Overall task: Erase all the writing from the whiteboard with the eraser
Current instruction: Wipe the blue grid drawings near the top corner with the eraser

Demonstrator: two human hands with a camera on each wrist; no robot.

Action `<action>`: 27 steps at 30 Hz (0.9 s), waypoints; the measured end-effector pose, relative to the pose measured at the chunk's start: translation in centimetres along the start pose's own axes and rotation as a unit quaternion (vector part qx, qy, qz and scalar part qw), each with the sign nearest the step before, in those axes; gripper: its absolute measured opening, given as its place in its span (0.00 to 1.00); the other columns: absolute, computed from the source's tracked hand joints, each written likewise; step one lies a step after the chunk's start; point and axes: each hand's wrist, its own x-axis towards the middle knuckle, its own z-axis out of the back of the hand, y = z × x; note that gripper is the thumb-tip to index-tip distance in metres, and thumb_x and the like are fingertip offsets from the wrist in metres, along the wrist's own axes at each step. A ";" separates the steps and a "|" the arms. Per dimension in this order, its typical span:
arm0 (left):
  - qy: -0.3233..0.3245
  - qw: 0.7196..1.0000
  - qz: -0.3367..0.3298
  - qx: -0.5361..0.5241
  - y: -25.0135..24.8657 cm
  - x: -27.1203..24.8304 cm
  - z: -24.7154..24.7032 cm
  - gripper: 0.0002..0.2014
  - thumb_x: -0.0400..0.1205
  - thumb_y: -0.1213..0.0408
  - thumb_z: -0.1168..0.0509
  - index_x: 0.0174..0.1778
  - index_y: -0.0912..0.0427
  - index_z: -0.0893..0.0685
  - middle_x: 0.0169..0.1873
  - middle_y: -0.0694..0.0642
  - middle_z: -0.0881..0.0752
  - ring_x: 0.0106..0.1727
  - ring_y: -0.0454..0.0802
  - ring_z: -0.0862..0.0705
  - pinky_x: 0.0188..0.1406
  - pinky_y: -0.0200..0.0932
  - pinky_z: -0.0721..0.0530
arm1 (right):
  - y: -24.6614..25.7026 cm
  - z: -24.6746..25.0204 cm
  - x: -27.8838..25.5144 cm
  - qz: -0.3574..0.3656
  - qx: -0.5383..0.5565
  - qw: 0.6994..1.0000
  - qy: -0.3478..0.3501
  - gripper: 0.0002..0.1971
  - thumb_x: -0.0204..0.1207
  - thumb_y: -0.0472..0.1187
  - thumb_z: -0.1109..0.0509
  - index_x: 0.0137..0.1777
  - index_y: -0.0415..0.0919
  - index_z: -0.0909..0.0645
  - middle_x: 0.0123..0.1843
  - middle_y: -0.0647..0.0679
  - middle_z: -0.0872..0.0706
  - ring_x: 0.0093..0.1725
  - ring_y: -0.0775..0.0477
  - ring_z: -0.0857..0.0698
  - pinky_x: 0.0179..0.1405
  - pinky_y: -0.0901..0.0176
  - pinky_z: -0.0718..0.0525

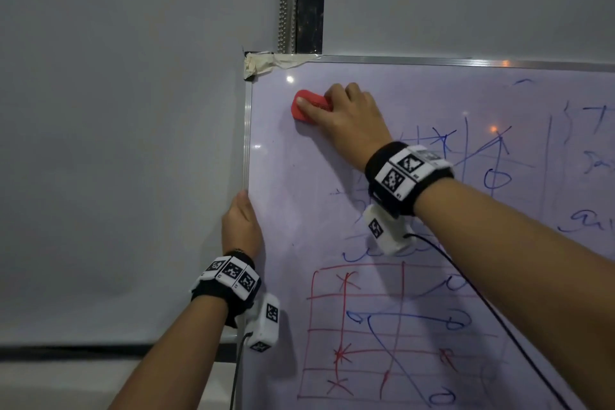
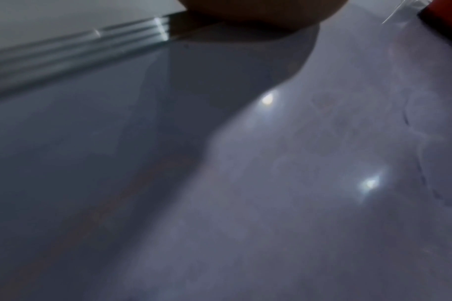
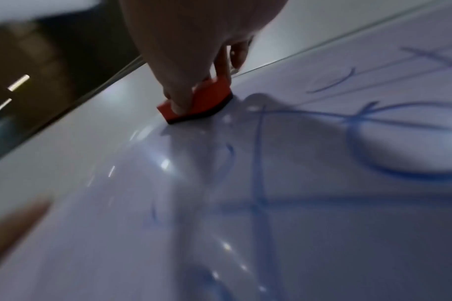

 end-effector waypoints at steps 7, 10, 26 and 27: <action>-0.011 1.000 -0.015 0.008 0.1 0.0 0.0 0.20 0.90 0.59 0.55 0.44 0.66 0.22 0.36 0.56 0.22 0.38 0.51 0.25 0.38 0.38 0.31 | 8.8 -0.5 -16.0 0.256 0.071 0.959 0.100 0.22 0.80 0.37 0.50 0.68 0.52 0.24 0.50 0.45 0.23 0.41 0.45 0.30 0.40 0.52 0.34; -0.009 1.000 -0.017 0.011 0.1 0.0 0.0 0.22 0.90 0.60 0.55 0.52 0.71 0.20 0.42 0.59 0.19 0.43 0.51 0.23 0.40 0.35 0.31 | 7.7 -0.6 -15.6 0.307 0.056 0.946 0.087 0.23 0.78 0.36 0.49 0.68 0.54 0.23 0.46 0.48 0.17 0.39 0.46 0.26 0.37 0.53 0.27; -0.031 0.999 -0.018 0.027 0.1 0.0 -0.1 0.23 0.90 0.59 0.55 0.56 0.72 0.19 0.49 0.68 0.15 0.50 0.61 0.17 0.45 0.39 0.29 | 4.9 1.4 -20.6 0.309 0.056 0.939 0.140 0.23 0.77 0.38 0.43 0.72 0.54 0.31 0.56 0.48 0.17 0.45 0.46 0.20 0.45 0.52 0.27; -0.031 0.999 -0.014 0.027 0.1 0.0 -0.1 0.23 0.90 0.59 0.55 0.57 0.72 0.19 0.49 0.68 0.15 0.52 0.62 0.17 0.46 0.40 0.28 | 3.7 1.3 -19.8 0.329 0.056 0.933 0.138 0.23 0.78 0.37 0.45 0.71 0.54 0.31 0.56 0.48 0.17 0.45 0.46 0.18 0.44 0.52 0.26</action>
